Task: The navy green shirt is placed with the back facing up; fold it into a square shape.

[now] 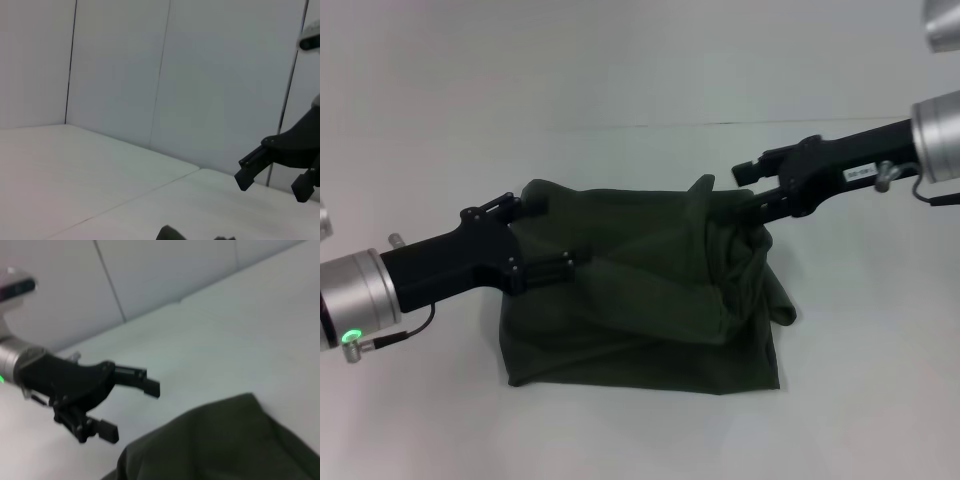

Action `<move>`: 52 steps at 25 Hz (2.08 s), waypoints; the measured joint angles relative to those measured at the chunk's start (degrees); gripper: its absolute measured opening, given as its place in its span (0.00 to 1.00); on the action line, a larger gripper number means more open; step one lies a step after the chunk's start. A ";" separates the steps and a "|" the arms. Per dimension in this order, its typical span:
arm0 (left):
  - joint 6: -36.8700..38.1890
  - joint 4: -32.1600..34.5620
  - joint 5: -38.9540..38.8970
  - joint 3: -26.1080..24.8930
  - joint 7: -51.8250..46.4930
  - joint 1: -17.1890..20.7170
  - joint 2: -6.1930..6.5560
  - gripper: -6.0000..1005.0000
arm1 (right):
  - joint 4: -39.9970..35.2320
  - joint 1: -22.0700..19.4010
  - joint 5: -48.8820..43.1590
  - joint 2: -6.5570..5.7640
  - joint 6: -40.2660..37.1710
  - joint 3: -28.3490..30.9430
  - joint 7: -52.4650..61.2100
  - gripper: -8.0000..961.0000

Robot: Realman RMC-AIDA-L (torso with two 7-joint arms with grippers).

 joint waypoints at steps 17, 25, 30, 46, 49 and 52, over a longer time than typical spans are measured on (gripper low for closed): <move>3.88 0.86 0.10 -5.83 2.49 3.81 0.26 0.94 | -0.95 2.34 -2.55 5.44 2.97 -9.14 -6.18 0.91; 6.50 1.34 0.16 -7.46 2.54 4.93 0.40 0.94 | -0.83 2.44 -3.94 7.99 10.90 -17.64 -8.15 0.91; 6.48 1.36 0.19 -7.43 3.34 5.33 0.18 0.94 | 0.65 2.17 -7.93 8.49 13.47 -19.25 -8.77 0.91; 6.59 1.08 0.19 -6.94 3.97 4.92 0.17 0.94 | -5.35 -1.64 -4.35 6.15 5.25 -5.69 -7.86 0.91; 6.61 1.07 0.19 -6.98 3.76 4.88 0.22 0.94 | -5.12 -1.47 -4.63 6.02 10.23 -4.93 -1.30 0.91; 6.61 1.09 0.18 -6.91 3.52 4.76 0.26 0.94 | -4.63 -0.35 -7.27 6.05 14.58 -5.37 7.84 0.91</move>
